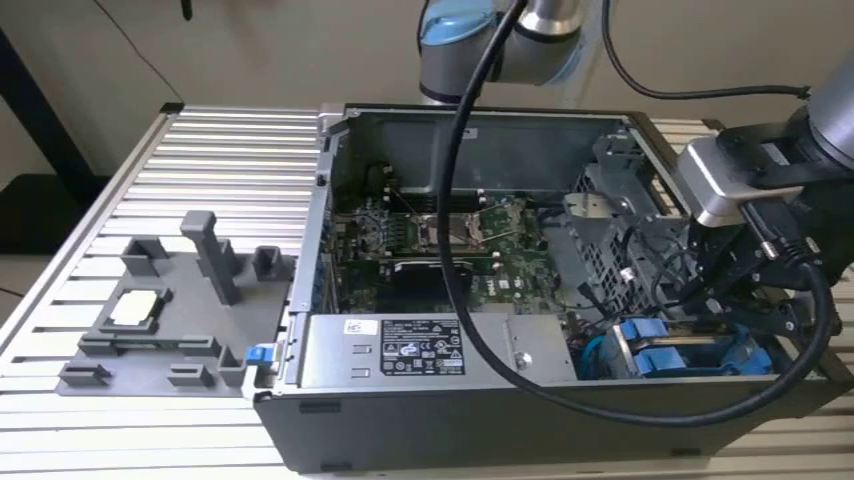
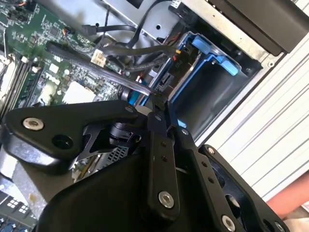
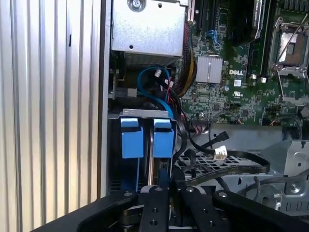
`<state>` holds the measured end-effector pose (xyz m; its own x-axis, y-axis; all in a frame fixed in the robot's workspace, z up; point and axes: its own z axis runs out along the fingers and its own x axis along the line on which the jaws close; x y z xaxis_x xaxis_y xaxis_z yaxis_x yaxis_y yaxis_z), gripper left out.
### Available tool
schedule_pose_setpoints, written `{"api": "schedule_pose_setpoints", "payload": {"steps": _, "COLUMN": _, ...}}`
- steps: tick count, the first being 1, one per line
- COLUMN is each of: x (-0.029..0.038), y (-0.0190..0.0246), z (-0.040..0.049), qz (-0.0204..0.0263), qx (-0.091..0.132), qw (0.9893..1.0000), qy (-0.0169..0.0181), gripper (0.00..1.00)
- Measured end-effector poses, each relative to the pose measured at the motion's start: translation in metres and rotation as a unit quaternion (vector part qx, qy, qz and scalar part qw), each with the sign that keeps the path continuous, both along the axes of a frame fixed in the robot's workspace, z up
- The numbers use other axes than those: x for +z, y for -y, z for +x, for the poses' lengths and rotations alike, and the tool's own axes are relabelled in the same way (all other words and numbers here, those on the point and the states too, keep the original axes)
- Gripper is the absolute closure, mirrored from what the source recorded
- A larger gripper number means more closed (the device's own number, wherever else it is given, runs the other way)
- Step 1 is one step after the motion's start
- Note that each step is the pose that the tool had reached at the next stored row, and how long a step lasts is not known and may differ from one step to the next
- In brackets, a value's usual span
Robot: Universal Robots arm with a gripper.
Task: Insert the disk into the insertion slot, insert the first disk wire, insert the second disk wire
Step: 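Insert the second disk wire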
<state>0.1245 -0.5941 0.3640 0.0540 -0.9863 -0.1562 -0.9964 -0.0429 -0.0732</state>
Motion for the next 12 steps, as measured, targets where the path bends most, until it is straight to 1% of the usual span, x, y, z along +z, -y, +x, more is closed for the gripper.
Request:
{"api": "schedule_pose_setpoints", "payload": {"steps": 1, "x": -0.0001, "y": 0.0000, "z": 0.0015, "qz": 0.0000, "qx": 0.000, "qw": 1.0000, "qy": -0.0014, "gripper": 0.84}}
{"api": "schedule_pose_setpoints", "payload": {"steps": 5, "x": -0.0013, "y": -0.0001, "z": 0.0072, "qz": 0.0001, "qx": 0.000, "qw": 0.9999, "qy": -0.0101, "gripper": 0.84}}
{"api": "schedule_pose_setpoints", "payload": {"steps": 10, "x": -0.0035, "y": -0.0001, "z": 0.0128, "qz": 0.0000, "qx": 0.000, "qw": 0.9997, "qy": -0.0259, "gripper": 0.84}}
{"api": "schedule_pose_setpoints", "payload": {"steps": 11, "x": -0.0041, "y": -0.0001, "z": 0.0136, "qz": 0.0000, "qx": -0.001, "qw": 0.9996, "qy": -0.0281, "gripper": 0.84}}
{"api": "schedule_pose_setpoints", "payload": {"steps": 12, "x": -0.0046, "y": 0.0000, "z": 0.0144, "qz": 0.0000, "qx": -0.001, "qw": 0.9996, "qy": -0.0296, "gripper": 0.84}}
